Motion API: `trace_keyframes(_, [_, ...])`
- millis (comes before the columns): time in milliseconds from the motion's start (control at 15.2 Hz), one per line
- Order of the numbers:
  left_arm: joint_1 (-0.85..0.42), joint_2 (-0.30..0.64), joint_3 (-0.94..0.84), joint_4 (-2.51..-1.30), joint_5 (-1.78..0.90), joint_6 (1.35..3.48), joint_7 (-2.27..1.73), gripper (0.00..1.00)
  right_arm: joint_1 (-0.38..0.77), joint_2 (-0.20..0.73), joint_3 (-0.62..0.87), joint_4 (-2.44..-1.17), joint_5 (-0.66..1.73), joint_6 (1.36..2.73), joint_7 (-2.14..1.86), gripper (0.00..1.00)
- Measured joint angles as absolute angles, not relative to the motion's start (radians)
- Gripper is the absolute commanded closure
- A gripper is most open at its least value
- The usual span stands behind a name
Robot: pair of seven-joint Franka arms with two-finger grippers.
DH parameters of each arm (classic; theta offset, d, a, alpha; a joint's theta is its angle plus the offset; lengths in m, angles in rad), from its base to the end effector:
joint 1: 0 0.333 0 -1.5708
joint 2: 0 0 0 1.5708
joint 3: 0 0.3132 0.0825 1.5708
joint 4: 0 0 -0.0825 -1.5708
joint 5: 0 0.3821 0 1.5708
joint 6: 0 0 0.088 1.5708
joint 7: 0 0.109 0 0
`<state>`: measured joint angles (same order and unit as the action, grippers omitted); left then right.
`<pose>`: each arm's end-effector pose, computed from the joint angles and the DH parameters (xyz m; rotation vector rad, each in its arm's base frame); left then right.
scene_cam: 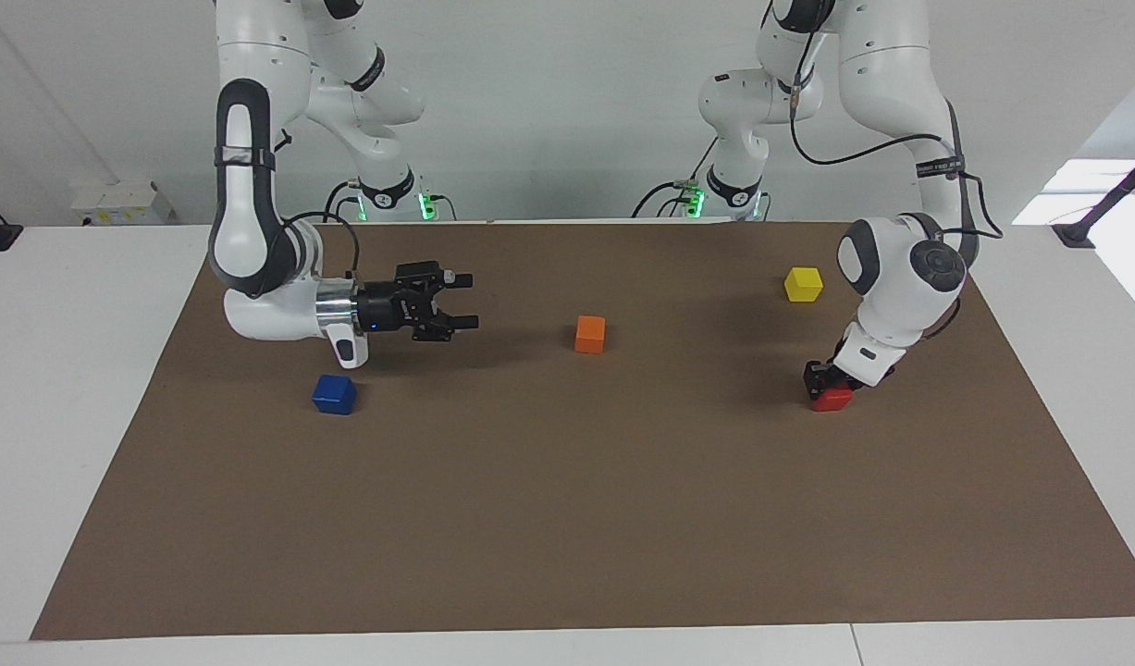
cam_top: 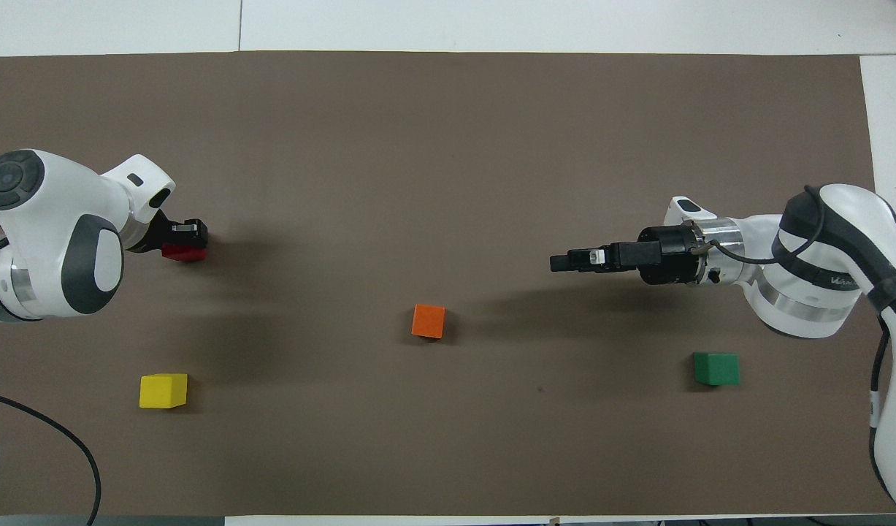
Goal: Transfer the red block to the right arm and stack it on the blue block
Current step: 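Grasp the red block with the left gripper and lift it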
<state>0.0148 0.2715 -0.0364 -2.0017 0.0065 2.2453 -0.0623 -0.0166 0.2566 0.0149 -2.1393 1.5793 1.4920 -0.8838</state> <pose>0.5932 -0.0120 0.3174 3.1371 0.0592 -0.0437 0.5338 0.1144 0.3333 -1.5013 -0.0795 -0.0126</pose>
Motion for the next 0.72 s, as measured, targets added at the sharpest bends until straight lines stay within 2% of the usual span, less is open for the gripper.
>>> trace_keyframes(263, [-0.009, 0.220, -0.039, -1.895, -0.052, 1.987, -0.184, 1.00, 0.073, 0.292, 0.018, -2.134, 1.749, 1.409, -0.885, 0.00])
trace_keyframes(460, [-0.024, 0.124, -0.040, -1.851, -0.178, 1.782, -0.270, 1.00, 0.103, 0.346, 0.018, -2.133, 1.831, 1.293, -0.885, 0.00])
trace_keyframes(722, [-0.062, -0.035, -0.049, -1.847, -0.334, 1.618, -0.486, 1.00, 0.104, 0.437, 0.020, -2.133, 1.919, 1.097, -0.885, 0.00])
